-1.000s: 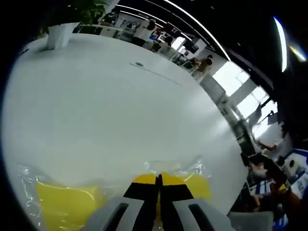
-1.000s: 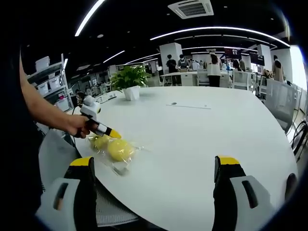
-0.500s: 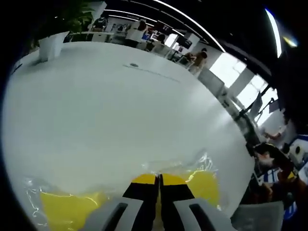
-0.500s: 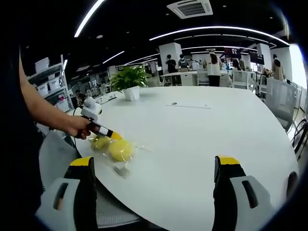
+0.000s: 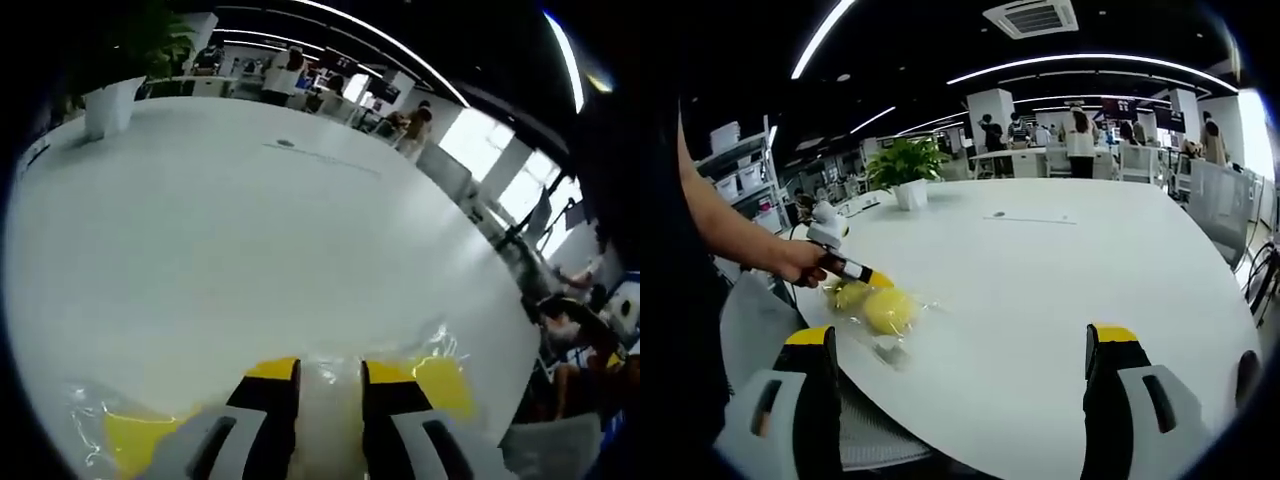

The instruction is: Compare the silicone blocks by pressing each to a similar depth, holding the contact briefly, and releasing to observe deformation and rebound differences across the visible hardness samples.

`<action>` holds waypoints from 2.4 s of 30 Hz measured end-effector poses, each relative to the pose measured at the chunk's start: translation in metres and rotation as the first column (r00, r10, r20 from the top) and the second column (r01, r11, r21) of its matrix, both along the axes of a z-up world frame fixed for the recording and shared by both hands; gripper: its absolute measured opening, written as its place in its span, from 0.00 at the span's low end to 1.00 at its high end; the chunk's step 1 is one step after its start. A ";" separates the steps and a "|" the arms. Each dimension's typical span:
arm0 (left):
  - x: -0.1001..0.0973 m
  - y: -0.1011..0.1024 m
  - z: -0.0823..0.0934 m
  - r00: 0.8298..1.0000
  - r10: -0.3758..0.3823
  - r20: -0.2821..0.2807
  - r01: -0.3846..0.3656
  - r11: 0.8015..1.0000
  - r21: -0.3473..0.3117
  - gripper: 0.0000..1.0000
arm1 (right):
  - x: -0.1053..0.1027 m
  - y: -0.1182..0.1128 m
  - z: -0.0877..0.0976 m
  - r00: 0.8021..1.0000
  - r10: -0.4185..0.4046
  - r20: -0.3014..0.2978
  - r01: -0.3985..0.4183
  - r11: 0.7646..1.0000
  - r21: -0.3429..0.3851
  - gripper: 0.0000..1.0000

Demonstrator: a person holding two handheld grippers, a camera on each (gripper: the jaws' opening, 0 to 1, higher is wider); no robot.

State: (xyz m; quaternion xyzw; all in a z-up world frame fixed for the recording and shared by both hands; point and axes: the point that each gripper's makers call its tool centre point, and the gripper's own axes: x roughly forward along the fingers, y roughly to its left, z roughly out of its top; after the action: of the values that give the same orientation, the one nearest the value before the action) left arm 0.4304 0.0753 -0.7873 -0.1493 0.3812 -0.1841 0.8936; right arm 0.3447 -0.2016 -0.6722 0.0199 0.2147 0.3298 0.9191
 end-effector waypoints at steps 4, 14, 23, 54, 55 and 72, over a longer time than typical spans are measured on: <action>0.018 -0.006 0.032 0.978 -0.050 0.200 0.053 0.999 -0.009 0.72 | 0.001 0.001 -0.001 1.000 -0.002 -0.004 0.002 1.000 -0.002 0.97; 0.026 0.027 0.099 0.887 -0.171 0.429 0.152 0.985 0.077 1.00 | 0.007 0.005 -0.002 1.000 -0.004 0.004 0.004 1.000 -0.007 0.97; -0.005 0.082 0.134 0.835 -0.209 0.509 0.180 0.978 0.106 1.00 | 0.013 0.012 -0.003 1.000 0.016 0.015 -0.015 0.999 -0.035 0.97; -0.086 0.189 0.101 0.892 -0.125 0.435 0.088 0.991 0.104 1.00 | 0.007 0.000 -0.026 0.999 -0.050 -0.007 0.049 0.996 -0.079 0.97; -0.087 0.191 0.101 0.891 -0.122 0.437 0.084 0.991 0.106 1.00 | 0.006 0.002 -0.025 0.999 -0.047 -0.005 0.047 0.996 -0.078 0.97; -0.098 0.206 0.100 0.895 -0.109 0.433 0.056 0.990 0.132 1.00 | 0.001 0.007 -0.029 1.000 -0.022 0.016 0.024 0.993 -0.116 0.97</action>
State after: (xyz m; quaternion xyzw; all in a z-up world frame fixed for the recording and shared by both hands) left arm 0.3322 0.2816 -0.6877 -0.0356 0.1859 -0.2283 0.9550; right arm 0.3456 -0.1948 -0.7009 -0.0336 0.2266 0.3064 0.9239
